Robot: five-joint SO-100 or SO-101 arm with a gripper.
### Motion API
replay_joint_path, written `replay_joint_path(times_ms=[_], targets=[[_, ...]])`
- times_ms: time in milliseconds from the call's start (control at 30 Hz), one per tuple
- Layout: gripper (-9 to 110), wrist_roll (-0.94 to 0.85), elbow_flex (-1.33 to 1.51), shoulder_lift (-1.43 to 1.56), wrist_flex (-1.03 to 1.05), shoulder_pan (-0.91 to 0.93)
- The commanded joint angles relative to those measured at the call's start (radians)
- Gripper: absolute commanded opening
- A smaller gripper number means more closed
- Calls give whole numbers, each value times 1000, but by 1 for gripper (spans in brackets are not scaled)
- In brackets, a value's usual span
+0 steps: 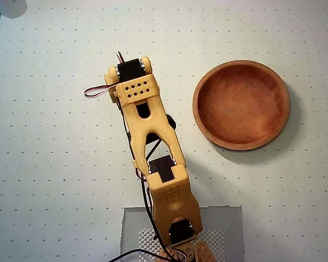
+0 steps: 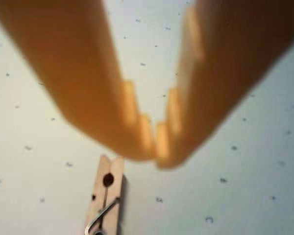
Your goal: Grasp a clothespin and put it in the bowl.
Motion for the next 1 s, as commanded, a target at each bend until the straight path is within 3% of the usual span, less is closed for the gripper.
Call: replay_joint_path(times_ms=[0,700,967], targets=[[-2,-2,-11,21,29,-35],[-2,15,-17,-8,25,-54],[15,12,-54,-89,15,-48]])
